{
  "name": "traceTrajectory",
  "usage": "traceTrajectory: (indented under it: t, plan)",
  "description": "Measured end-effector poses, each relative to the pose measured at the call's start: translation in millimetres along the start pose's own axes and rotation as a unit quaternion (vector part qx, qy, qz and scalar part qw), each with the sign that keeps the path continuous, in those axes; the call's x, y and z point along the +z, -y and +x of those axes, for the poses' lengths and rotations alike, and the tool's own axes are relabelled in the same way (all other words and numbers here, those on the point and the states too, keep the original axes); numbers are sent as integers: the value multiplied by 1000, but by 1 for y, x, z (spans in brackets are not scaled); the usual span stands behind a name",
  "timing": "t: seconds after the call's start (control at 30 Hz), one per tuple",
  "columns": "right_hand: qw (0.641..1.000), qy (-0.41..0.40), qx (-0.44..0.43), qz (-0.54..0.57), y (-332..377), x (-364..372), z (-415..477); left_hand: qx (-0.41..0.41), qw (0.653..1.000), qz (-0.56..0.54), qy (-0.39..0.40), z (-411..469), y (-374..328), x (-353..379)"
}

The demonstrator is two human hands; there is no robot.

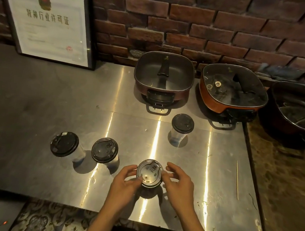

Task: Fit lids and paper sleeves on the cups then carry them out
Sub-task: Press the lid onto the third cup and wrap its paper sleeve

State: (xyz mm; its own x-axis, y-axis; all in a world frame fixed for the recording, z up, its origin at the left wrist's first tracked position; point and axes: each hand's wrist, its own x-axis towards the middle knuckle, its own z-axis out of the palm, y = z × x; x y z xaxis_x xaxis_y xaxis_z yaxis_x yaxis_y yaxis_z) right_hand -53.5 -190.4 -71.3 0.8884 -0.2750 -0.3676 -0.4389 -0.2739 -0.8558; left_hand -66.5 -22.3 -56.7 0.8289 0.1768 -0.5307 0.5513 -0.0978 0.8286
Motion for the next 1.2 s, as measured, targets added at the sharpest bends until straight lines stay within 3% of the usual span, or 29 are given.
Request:
traceTrajectory:
  t: [0.3, 0.57, 0.8, 1.03, 1.2]
  plan:
    - [1000, 14, -17, 3, 30, 17, 31, -4, 997, 4, -79, 32, -22, 20]
    - [994, 54, 95, -20, 32, 57, 50, -53, 992, 87, -70, 67, -25, 53]
    - [993, 38, 100, -39, 24, 61, 57, -47, 986, 101, -120, 74, -15, 56]
    - [992, 23, 124, -29, 25, 60, 54, -8, 985, 87, -151, 71, -22, 54]
    - [964, -8, 231, 132, 4, 72, 50, 109, 980, 42, -160, 75, -30, 48]
